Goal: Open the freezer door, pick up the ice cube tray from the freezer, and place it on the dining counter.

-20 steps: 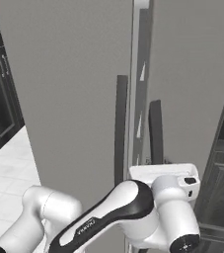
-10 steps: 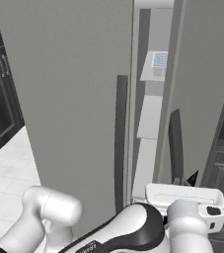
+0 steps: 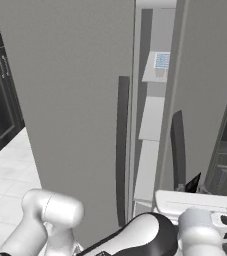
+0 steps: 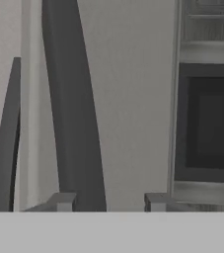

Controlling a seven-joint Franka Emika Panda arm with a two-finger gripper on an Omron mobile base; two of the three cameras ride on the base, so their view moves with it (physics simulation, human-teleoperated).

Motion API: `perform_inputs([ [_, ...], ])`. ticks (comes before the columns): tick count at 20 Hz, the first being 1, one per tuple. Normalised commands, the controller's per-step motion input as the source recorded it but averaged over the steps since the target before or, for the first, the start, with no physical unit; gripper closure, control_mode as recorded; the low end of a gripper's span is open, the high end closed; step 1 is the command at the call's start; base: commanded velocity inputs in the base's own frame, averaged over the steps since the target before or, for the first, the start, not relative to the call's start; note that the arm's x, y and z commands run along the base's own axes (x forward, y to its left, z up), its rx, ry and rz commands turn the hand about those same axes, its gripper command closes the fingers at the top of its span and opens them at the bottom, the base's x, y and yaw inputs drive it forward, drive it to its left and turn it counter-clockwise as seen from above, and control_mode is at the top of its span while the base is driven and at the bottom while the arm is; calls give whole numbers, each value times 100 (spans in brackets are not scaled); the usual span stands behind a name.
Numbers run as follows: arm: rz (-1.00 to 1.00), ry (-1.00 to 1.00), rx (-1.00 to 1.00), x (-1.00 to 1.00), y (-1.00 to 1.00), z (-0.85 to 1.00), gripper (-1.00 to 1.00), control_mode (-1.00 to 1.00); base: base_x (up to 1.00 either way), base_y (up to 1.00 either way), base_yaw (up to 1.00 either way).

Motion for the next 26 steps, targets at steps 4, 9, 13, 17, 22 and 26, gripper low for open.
perform_inputs([
  [4,0,0,0,-18,0,0,-100,-100,0,0,0],
  [9,-18,0,-1,-83,12,17,-100,-100,0,0,0],
  [13,-28,0,-2,-87,55,37,-100,-100,0,0,0],
  [17,-32,-5,-9,-43,96,31,-100,-100,0,0,0],
  [22,-31,-3,-10,-6,96,48,-100,-100,0,0,0],
  [26,-24,0,-8,0,81,65,-100,-100,0,0,0],
])
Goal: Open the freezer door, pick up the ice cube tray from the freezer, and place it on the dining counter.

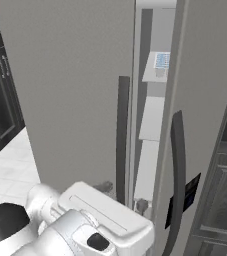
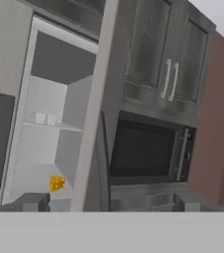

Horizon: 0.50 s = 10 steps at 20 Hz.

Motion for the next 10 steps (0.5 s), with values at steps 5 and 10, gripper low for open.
perform_inputs([
  [5,-14,0,-3,20,60,49,-100,-100,0,0,0],
  [10,-8,0,0,49,39,12,-100,-100,0,0,0],
])
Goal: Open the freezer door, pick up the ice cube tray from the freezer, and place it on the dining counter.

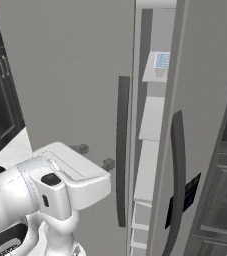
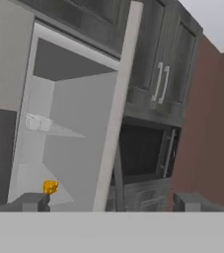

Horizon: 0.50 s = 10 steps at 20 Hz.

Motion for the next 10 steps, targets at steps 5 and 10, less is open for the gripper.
perform_inputs([
  [5,-9,0,0,55,22,0,-100,-100,0,0,0],
  [10,-11,0,6,54,1,0,-100,-100,0,0,0],
])
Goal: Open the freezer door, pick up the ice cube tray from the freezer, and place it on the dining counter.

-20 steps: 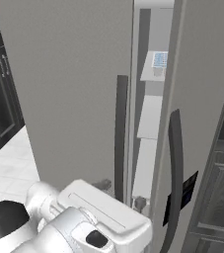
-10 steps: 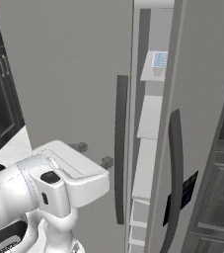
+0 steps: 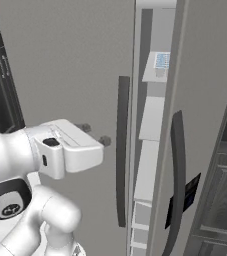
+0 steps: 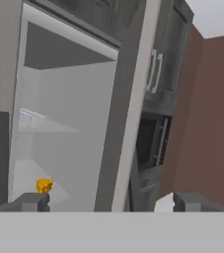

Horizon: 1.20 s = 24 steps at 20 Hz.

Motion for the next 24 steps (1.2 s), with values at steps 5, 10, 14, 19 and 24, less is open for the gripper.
perform_inputs([
  [5,-10,0,10,50,-3,-2,-100,-100,0,0,0],
  [10,-1,-6,9,31,-36,-8,-100,-100,0,0,0],
  [14,0,-9,7,34,-35,-21,-100,-100,0,0,0],
  [19,1,-16,4,37,-24,-43,-100,-100,0,0,0],
  [24,-6,-15,1,41,-5,-38,-100,-100,0,0,0],
])
